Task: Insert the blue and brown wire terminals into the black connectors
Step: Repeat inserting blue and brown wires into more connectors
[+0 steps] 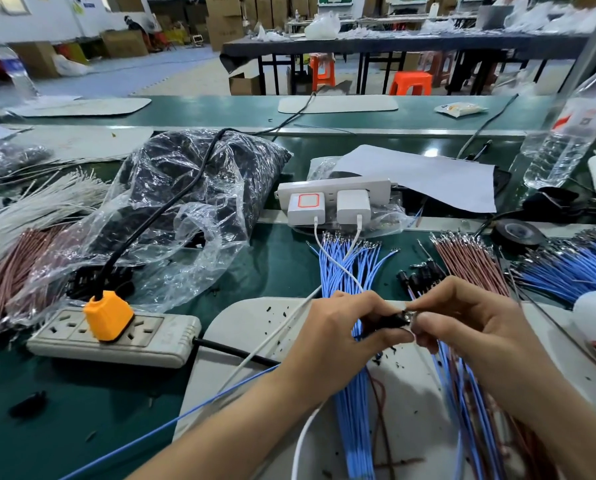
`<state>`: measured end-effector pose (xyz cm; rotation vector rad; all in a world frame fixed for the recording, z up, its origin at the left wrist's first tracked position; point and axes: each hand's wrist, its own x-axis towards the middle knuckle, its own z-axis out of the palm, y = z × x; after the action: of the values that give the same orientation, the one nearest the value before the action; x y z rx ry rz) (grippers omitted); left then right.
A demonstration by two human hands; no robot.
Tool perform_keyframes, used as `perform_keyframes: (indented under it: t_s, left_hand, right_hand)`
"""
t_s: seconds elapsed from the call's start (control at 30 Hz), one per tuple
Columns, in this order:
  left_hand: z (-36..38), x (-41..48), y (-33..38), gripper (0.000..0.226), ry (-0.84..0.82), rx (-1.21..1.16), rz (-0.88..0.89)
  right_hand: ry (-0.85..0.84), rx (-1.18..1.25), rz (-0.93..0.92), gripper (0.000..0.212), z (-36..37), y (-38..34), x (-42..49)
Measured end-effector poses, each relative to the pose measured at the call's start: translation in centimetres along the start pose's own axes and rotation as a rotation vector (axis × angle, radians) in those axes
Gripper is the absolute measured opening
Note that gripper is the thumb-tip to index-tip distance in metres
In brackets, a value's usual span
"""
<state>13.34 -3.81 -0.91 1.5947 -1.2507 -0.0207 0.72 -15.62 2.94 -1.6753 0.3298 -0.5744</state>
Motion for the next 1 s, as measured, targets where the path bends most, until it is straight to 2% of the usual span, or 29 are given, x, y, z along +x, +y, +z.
perform_keyframes:
  t_s: [0.17,0.3,0.37,0.47,0.67,0.77,1.0]
  left_hand:
    - [-0.3,0.1,0.2,0.022,-0.045,0.043,0.014]
    - [-0.4,0.0,0.2,0.021,-0.042,0.042,0.005]
    - [-0.4,0.0,0.1,0.021,-0.049,0.040,0.008]
    - [-0.3,0.1,0.0,0.021,-0.046,0.070,0.033]
    - [-0.1,0.1,-0.2,0.020,-0.006,0.052,0.027]
    - [-0.1,0.1,-0.3,0.021,0.006,0.048,0.008]
    - [-0.2,0.1,-0.4,0.022,-0.026,0.051,-0.015]
  right_hand:
    - [0.000,-0.125,-0.011,0.018,-0.1,0.5,0.1]
    - [-0.009,0.026,0.043,0.006,-0.2,0.8,0.2]
    - [-0.007,0.158,0.111,0.008,-0.1,1.1,0.3]
    - [-0.011,0.193,0.155,0.007,0.0,1.3,0.5]
    - [-0.001,0.082,0.081,0.003,0.1,0.9,0.3]
    - [0.015,-0.053,0.008,0.017,0.0,0.9,0.3]
    - [0.049,-0.168,-0.013,0.019,0.2,0.5,0.1]
